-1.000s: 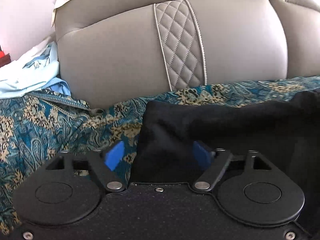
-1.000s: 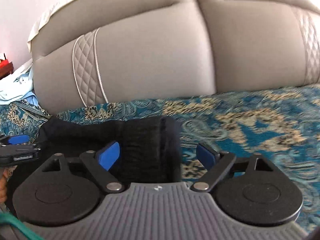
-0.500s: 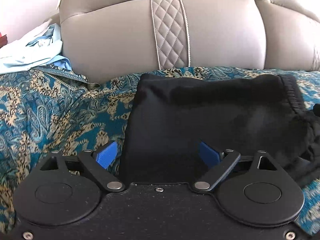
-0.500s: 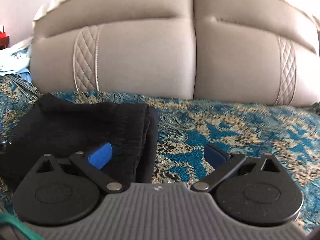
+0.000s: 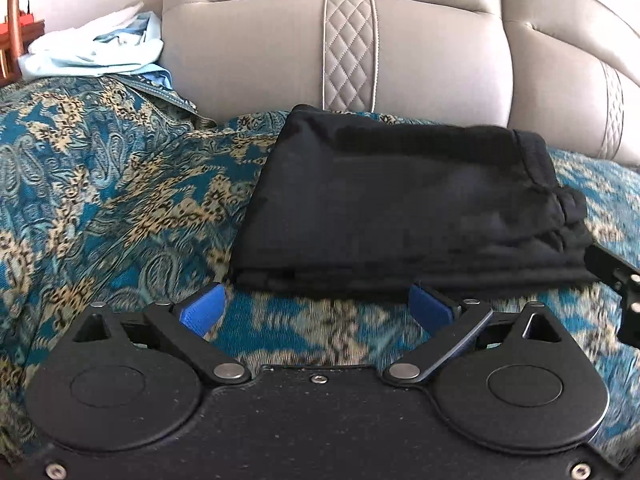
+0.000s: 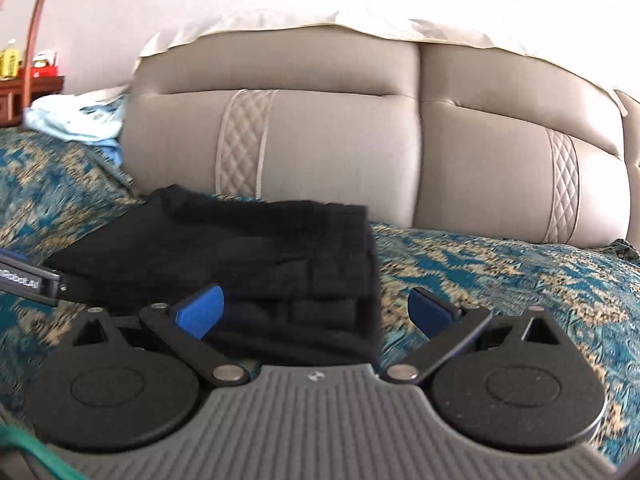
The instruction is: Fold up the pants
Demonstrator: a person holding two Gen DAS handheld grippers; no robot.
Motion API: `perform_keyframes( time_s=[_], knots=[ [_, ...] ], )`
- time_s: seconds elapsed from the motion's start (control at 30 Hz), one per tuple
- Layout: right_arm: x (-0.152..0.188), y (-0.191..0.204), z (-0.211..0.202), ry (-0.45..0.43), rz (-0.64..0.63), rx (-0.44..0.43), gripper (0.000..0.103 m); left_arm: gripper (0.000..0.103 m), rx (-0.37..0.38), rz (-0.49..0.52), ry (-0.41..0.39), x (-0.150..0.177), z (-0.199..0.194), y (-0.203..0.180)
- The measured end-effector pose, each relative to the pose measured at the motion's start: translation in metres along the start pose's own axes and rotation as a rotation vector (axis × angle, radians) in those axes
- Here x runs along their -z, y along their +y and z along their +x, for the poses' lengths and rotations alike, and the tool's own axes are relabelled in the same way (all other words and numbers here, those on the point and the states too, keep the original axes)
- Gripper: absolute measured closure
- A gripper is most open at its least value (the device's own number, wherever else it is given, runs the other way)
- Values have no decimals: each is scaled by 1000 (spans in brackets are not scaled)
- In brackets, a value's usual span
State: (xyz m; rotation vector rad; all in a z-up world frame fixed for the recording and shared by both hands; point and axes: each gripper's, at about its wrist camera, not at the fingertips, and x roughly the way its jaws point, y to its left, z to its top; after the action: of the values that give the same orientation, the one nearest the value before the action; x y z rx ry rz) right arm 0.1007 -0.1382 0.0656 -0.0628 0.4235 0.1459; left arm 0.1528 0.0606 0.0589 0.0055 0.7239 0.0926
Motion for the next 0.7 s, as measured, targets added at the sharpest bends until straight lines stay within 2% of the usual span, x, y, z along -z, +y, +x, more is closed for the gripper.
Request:
perform_keyframes(
  time_s=[0.2, 0.3, 0.5, 0.7],
  knots=[
    [14, 14, -4, 41, 53, 11, 0, 0, -24, 59, -22, 21, -3, -13],
    [22, 19, -1, 53, 88, 29, 0, 0, -31, 70, 0, 28, 6, -16],
    [32, 27, 7, 65, 72, 48, 0, 0, 18, 22, -1, 30, 13, -10],
    [37, 27, 18, 109, 85, 59, 0, 0, 28, 30, -15, 29, 18, -10]
  ],
)
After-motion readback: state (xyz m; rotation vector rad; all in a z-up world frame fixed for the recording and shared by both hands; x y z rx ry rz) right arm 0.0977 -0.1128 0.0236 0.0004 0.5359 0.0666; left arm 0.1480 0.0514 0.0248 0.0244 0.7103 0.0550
